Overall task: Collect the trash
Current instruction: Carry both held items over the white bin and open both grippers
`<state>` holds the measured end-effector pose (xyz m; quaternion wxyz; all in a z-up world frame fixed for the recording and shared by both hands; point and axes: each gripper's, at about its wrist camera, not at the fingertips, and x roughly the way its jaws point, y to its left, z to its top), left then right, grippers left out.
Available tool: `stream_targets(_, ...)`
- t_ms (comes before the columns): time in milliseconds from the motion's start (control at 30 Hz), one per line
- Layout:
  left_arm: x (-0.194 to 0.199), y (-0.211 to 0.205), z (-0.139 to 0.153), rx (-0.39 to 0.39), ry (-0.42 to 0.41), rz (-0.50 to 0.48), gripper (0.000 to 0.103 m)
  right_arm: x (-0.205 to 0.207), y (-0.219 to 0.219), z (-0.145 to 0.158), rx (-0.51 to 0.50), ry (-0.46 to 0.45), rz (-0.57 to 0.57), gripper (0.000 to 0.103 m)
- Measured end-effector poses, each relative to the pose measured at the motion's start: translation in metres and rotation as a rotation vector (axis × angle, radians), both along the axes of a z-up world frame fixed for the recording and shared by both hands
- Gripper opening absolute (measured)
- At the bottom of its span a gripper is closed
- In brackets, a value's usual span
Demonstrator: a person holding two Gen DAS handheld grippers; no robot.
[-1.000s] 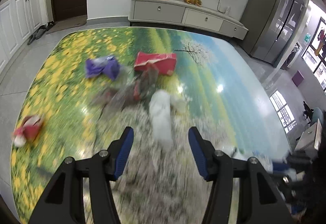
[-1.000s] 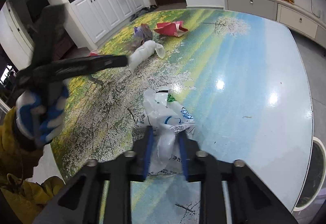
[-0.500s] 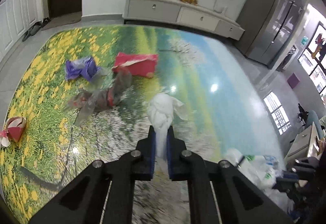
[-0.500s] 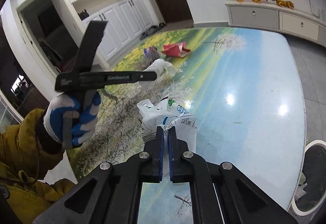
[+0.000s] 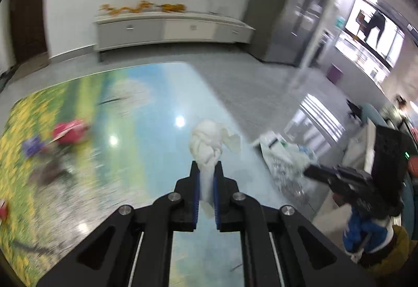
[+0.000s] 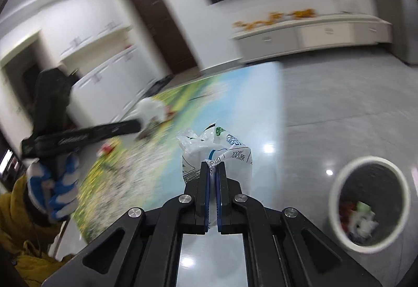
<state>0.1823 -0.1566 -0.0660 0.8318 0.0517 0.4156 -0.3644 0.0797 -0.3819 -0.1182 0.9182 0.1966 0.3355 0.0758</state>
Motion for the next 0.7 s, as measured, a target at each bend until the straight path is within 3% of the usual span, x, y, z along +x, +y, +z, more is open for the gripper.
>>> stream_targets(167,-0.011,-0.089,-0.01,0.036,0.027,-0.168,0.008,-0.017,-0.081,-0.024,-0.001,0.104,-0.249,0.004)
stream_targets(267,-0.015,-0.145,-0.023,0.075,0.052,-0.248,0.008,-0.019,-0.115,-0.042,0.006,0.162,-0.339,0.004)
stream_targets(433,-0.011,-0.225,-0.046,0.109,0.098,-0.327,0.01,-0.01,-0.155,-0.07,0.028,0.22,-0.431,0.007)
stream_targets(567,-0.005,-0.269,-0.059,0.08,0.159,-0.362,0.014,-0.002,-0.18,-0.088,0.031,0.252,-0.489,0.015)
stream_targets(633,-0.002,-0.281,-0.063,0.059,0.184,-0.366,0.033,-0.007,-0.188,-0.091,0.023,0.259,-0.519,0.033)
stream_targets(700,0.0,-0.284,-0.064,0.038,0.191,-0.364,0.046,-0.011,-0.192,-0.091,0.007,0.263,-0.541,0.034)
